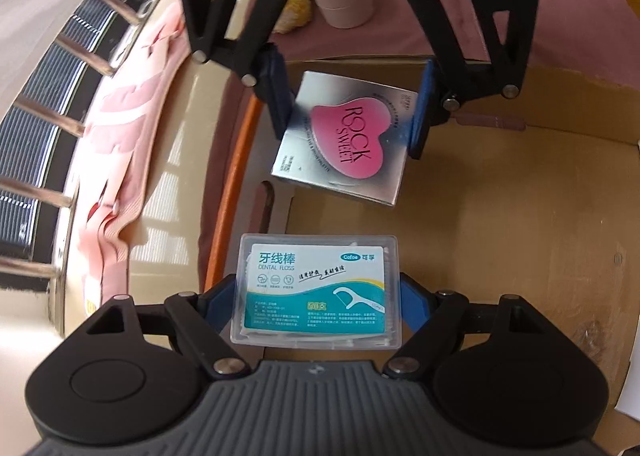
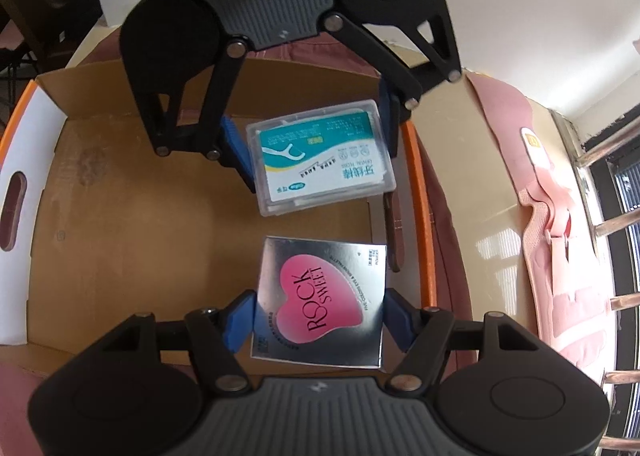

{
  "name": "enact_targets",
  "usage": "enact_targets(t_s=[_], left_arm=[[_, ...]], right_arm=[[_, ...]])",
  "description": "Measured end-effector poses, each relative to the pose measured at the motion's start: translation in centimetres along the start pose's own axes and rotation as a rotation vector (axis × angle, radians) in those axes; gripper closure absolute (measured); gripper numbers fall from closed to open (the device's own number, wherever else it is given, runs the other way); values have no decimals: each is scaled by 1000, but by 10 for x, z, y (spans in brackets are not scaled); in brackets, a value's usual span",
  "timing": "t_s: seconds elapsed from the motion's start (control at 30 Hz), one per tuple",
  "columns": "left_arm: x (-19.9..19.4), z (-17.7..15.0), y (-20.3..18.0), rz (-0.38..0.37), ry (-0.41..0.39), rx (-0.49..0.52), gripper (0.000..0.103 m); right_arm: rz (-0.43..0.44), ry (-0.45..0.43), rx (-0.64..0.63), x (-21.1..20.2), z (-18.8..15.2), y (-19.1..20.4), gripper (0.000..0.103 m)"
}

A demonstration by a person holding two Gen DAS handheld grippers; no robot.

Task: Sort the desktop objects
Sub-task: 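Lower both boxes into the cardboard tray side by side with both tools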

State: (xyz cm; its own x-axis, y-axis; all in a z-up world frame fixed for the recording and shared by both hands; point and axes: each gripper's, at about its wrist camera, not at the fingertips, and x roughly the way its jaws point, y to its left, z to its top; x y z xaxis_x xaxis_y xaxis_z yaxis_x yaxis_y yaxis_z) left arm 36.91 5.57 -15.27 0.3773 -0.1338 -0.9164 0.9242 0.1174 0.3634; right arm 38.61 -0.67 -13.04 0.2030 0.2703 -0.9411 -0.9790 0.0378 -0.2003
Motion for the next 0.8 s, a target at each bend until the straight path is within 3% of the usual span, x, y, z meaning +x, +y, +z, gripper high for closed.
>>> enact_targets(t_s=[0.57, 0.8], left_arm=[[31, 1, -9, -49, 37, 139, 21], [36, 0, -5, -63, 31, 139, 21]], right_arm=[[45, 46, -49, 26, 0, -5, 36], [82, 52, -45, 36, 2, -9, 36]])
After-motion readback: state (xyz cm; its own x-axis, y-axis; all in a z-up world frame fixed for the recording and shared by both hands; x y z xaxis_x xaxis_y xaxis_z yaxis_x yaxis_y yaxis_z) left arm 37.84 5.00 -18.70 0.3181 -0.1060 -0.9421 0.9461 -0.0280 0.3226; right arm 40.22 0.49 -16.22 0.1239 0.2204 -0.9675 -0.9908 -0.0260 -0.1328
